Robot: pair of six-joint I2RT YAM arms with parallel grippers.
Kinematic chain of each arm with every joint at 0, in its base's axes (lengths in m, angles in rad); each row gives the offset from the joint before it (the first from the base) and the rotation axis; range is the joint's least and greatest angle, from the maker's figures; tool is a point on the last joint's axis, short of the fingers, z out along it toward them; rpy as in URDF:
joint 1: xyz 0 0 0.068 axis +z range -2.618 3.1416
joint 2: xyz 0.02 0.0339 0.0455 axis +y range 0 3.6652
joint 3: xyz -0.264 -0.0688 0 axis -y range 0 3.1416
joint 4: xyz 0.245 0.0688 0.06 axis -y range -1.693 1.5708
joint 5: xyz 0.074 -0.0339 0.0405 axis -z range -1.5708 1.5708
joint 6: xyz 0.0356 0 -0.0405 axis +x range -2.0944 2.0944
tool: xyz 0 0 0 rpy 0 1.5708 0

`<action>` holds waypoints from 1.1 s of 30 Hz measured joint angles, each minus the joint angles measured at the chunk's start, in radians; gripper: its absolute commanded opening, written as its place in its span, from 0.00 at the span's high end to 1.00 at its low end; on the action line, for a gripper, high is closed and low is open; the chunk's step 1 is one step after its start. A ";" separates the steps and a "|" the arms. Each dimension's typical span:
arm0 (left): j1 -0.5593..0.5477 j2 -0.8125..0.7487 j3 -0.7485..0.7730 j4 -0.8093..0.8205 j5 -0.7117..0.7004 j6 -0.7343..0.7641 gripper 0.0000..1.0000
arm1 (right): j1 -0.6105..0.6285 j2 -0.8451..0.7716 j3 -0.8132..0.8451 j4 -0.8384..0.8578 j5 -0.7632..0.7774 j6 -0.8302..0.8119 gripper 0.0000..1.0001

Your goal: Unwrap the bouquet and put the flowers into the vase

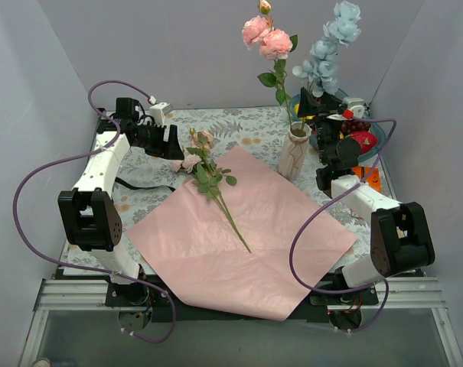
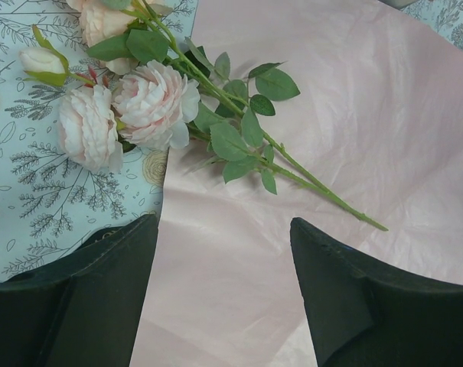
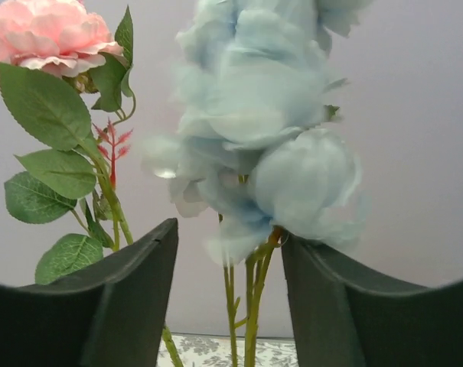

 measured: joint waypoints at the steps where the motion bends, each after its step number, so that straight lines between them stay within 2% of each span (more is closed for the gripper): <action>1: 0.000 0.000 0.000 0.000 0.000 0.000 0.30 | 0.000 -0.001 -0.001 -0.002 0.002 0.002 0.33; 6: 0.000 0.000 -0.001 0.001 -0.002 0.000 0.30 | 0.000 -0.042 -0.016 -0.011 0.020 -0.016 0.34; 15: 0.000 -0.002 -0.018 0.008 -0.002 0.001 0.30 | 0.076 -0.365 -0.166 -0.146 0.055 -0.084 0.36; 18: 0.000 -0.003 -0.025 0.008 -0.002 0.001 0.30 | 0.104 -0.414 -0.181 -0.207 0.055 -0.102 0.35; 21: 0.000 -0.005 -0.025 0.008 -0.002 0.000 0.30 | 0.096 -0.380 -0.177 -0.245 0.047 -0.107 0.35; 26: 0.000 -0.019 -0.042 0.018 -0.002 0.000 0.30 | 0.077 -0.230 -0.111 -0.378 0.003 -0.124 0.37; 33: 0.000 -0.030 -0.060 0.030 -0.002 0.001 0.30 | 0.048 -0.119 0.058 -0.604 -0.157 -0.179 0.35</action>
